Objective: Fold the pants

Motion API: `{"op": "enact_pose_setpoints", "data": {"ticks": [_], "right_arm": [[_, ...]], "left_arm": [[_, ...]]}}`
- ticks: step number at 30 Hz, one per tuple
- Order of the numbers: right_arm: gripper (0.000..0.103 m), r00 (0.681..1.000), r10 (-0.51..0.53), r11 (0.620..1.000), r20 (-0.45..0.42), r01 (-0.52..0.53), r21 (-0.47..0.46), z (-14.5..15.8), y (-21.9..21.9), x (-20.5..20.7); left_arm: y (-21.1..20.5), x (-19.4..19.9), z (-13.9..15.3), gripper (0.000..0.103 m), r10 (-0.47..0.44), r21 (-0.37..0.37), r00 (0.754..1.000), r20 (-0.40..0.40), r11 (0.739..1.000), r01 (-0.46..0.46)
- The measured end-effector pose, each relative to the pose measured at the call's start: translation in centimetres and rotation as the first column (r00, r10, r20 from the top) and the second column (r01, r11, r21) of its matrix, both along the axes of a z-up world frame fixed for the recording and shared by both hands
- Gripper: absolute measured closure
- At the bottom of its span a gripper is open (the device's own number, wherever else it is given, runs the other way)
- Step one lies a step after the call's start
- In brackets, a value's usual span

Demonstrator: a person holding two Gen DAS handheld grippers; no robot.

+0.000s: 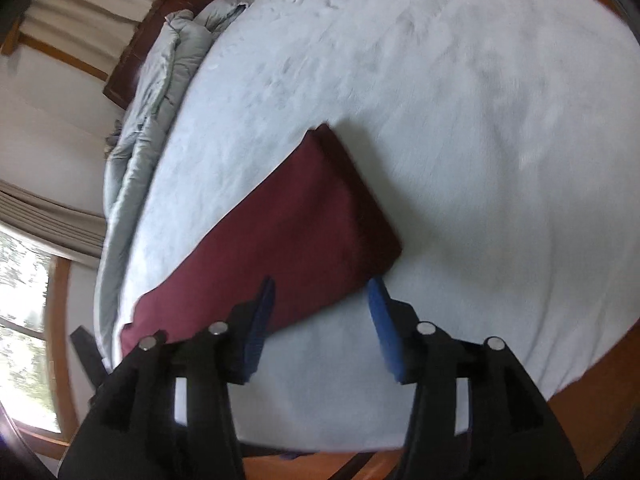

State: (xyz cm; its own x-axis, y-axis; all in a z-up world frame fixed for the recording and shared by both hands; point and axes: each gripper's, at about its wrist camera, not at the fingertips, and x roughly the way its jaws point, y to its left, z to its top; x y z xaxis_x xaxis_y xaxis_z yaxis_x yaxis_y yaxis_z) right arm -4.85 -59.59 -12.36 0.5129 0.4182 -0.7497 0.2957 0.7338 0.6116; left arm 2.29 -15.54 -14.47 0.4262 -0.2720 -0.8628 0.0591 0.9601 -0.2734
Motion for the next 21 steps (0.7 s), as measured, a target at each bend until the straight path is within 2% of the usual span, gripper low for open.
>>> {"op": "enact_pose_setpoints", "data": {"ticks": [2,6,10,14,15,16,17,18,19,21], "right_arm": [[0.045,1.0,0.006,0.998,-0.025,-0.005,0.061,-0.9,1.0,-0.7],[0.045,0.998,-0.014,0.996,-0.066,0.02,0.085,-2.6,1.2,-1.1],[0.045,0.997,-0.066,0.988,-0.047,0.071,0.135,-4.1,0.5,0.3],[0.045,0.995,-0.096,0.989,-0.01,0.097,0.116,-4.5,0.4,2.4],[0.047,0.994,-0.105,0.987,-0.008,0.105,0.123,-4.7,0.3,3.0],[0.054,0.993,-0.114,0.986,-0.01,0.114,0.12,-4.7,0.3,3.5],[0.075,0.994,-0.112,0.987,-0.007,0.112,0.114,-4.7,0.2,3.8],[0.084,0.995,-0.099,0.987,0.006,0.098,0.131,-4.5,0.2,4.0],[0.085,0.995,-0.096,0.983,0.03,0.09,0.159,-4.0,0.1,3.9],[0.087,0.995,-0.076,0.989,0.06,0.067,0.13,-2.4,0.5,4.2]], "left_arm": [[-0.1,-0.2,0.1,0.018,-0.009,0.017,1.0,0.004,1.0,0.009],[0.3,-0.2,-0.1,0.018,-0.007,0.012,1.0,-0.017,1.0,0.007],[1.2,-0.2,-0.2,0.018,0.015,0.004,0.999,-0.029,1.0,-0.015],[2.1,0.1,-0.4,0.017,0.045,0.015,0.999,-0.03,0.999,-0.045],[2.4,0.1,-0.5,0.017,0.056,0.015,0.998,-0.03,0.998,-0.055],[2.7,0.2,-0.6,0.017,0.062,0.015,0.998,-0.033,0.998,-0.062],[2.8,0.3,-0.6,0.017,0.066,0.017,0.997,-0.034,0.998,-0.065],[3.1,0.4,-0.6,0.017,0.07,0.022,0.997,-0.033,0.997,-0.069],[3.2,0.4,-0.5,0.017,0.071,0.026,0.997,-0.031,0.997,-0.071],[3.5,0.6,-0.3,0.017,0.078,0.036,0.997,-0.018,0.996,-0.077]]}}
